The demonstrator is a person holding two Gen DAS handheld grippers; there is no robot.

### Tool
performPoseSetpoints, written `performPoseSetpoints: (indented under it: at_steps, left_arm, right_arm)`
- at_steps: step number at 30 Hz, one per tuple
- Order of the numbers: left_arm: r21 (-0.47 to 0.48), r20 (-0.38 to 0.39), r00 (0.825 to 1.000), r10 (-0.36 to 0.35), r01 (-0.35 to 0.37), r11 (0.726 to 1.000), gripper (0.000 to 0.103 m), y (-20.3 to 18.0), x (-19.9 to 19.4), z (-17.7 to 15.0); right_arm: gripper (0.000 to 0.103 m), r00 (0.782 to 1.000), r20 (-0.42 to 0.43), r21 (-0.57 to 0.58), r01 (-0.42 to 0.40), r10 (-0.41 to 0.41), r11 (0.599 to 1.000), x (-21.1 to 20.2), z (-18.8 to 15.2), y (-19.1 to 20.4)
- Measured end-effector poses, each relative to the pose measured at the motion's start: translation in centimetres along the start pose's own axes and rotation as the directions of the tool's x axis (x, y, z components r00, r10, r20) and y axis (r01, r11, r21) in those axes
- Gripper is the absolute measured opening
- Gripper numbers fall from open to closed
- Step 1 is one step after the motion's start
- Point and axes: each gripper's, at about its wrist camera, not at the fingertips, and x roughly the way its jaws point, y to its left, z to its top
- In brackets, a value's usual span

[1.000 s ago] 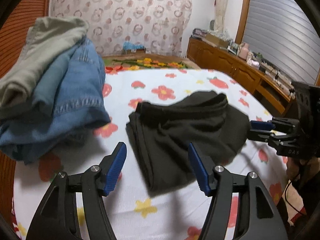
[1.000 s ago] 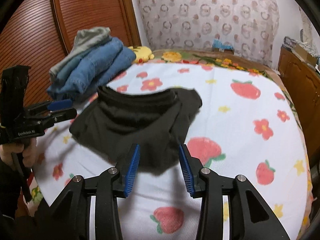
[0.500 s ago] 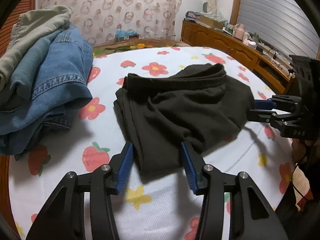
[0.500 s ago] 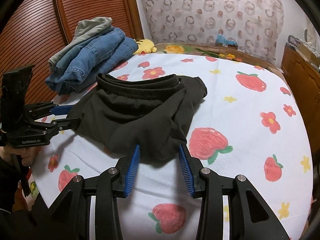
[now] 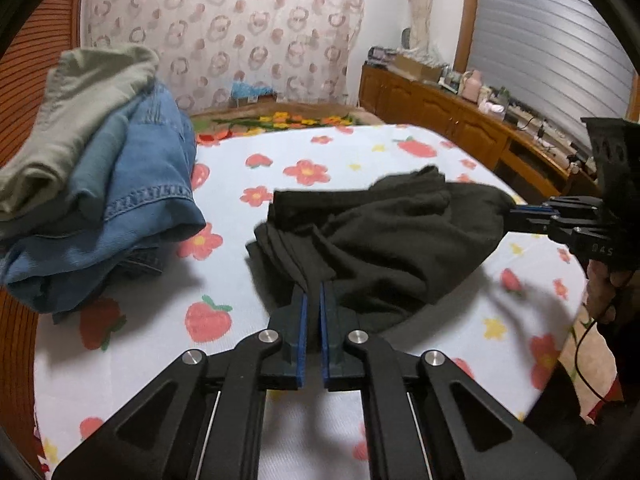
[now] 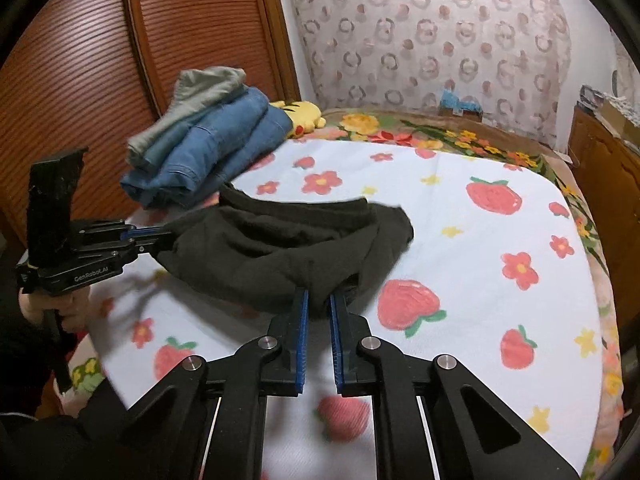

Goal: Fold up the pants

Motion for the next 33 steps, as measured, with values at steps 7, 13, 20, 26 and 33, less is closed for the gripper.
performPoseSetpoints:
  at_steps: [7,13,20,26,33]
  left_arm:
    - [-0.002,-0.011,0.999,-0.050,0.050,0.999,0.006,-1.1,-2.5,-2.2]
    - [0.005,-0.053,0.997,-0.055,0.055,0.998,0.006,-1.9,-1.7,-3.8]
    - [0.011,-0.052,0.998,-0.043,0.043,0.999,0.006,-2.4,-1.7,-3.7]
    - [0.020,-0.044,0.999,-0.021,0.022,1.000,0.039,-2.1,-1.9,-2.9]
    - [0.022,-0.012,1.000,-0.006,0.006,1.000,0.051,-1.4,-1.0,-1.0]
  right_arm:
    - [0.010,0.999,-0.037,-0.007,-0.026,0.026,1.000,-2.5,-3.4,1.1]
    - [0.010,0.996,-0.083,0.016,-0.022,0.023,1.000,-1.6,-5.0,0.8]
    - [0.010,0.998,-0.065,0.009,0.001,-0.001,1.000,-2.0,-4.6,1.6]
    - [0.011,0.999,-0.035,-0.007,0.013,-0.013,1.000,-3.6,-4.6,2.0]
    - [0.037,0.998,0.013,-0.038,0.056,-0.055,0.998,-4.3,-3.4,1.7]
